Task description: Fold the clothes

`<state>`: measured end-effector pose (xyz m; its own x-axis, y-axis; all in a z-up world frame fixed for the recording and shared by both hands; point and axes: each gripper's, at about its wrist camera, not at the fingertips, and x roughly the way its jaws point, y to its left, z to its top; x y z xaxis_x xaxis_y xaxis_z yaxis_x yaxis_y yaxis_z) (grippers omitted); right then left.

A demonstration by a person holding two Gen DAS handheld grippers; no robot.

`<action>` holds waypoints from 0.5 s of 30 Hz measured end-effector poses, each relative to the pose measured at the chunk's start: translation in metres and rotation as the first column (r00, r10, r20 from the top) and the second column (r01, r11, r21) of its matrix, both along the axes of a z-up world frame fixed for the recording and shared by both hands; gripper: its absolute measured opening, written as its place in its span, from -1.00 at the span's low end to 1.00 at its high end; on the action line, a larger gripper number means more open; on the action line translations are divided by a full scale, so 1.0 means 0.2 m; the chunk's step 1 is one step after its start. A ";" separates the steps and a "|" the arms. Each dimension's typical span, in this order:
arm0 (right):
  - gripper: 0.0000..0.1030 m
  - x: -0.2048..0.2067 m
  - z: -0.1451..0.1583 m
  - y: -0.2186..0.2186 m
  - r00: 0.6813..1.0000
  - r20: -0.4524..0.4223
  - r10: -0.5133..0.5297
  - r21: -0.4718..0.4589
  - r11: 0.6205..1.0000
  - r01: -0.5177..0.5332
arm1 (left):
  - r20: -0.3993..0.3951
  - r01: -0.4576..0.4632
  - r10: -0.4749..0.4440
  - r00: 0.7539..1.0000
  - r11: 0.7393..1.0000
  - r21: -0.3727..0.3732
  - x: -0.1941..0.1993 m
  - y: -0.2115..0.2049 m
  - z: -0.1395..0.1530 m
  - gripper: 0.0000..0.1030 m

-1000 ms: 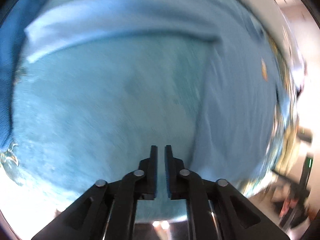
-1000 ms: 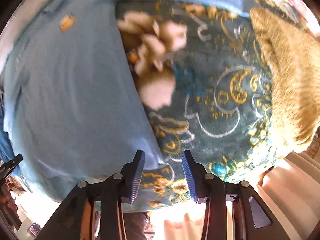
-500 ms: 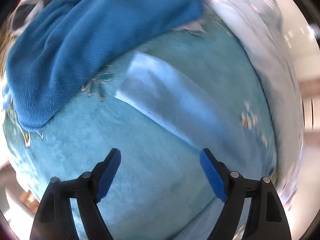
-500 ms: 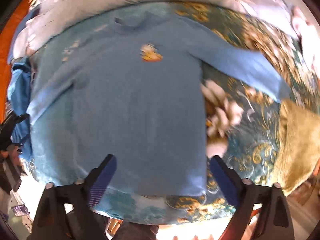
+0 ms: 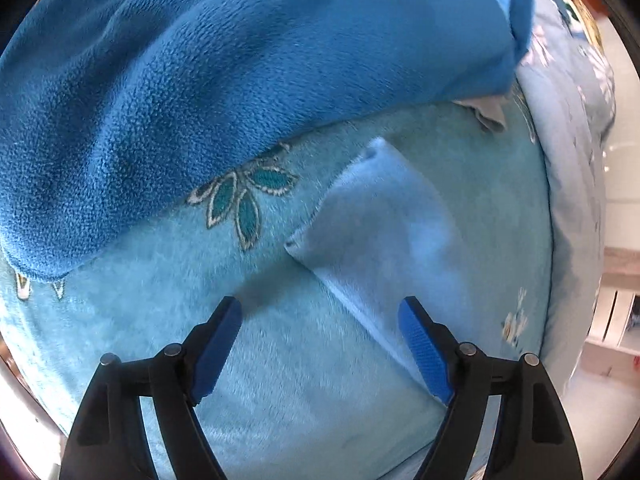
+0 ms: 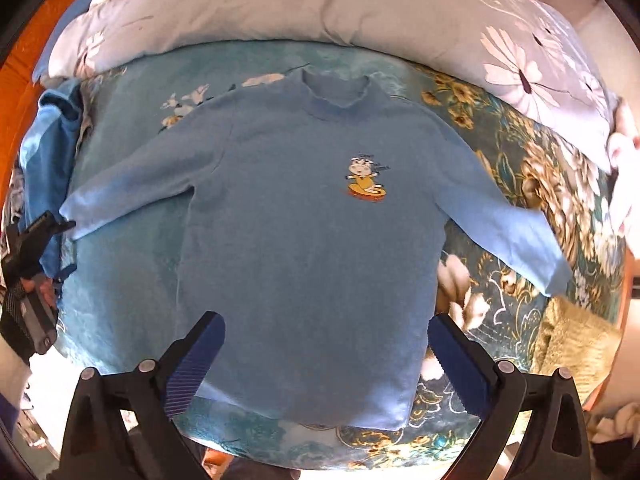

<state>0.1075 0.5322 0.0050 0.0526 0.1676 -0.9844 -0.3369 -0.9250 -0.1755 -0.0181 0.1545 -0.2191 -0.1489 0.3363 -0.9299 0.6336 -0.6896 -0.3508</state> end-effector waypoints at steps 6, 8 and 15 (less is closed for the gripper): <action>1.00 -0.10 -0.03 -0.09 0.998 0.017 0.056 -0.006 0.998 -0.056 | 0.038 -0.078 0.078 0.996 0.997 0.005 0.01 -0.06 -0.03 0.15; 1.00 -0.15 -0.02 -0.13 0.997 0.010 0.082 -0.007 0.997 -0.082 | 0.059 -0.113 0.112 0.992 0.994 0.003 0.02 -0.08 -0.03 -0.10; 1.00 -0.24 0.00 -0.22 0.989 -0.024 0.145 -0.011 0.989 -0.145 | 0.007 -0.111 0.111 0.994 0.990 0.086 -0.02 -0.12 0.00 -0.90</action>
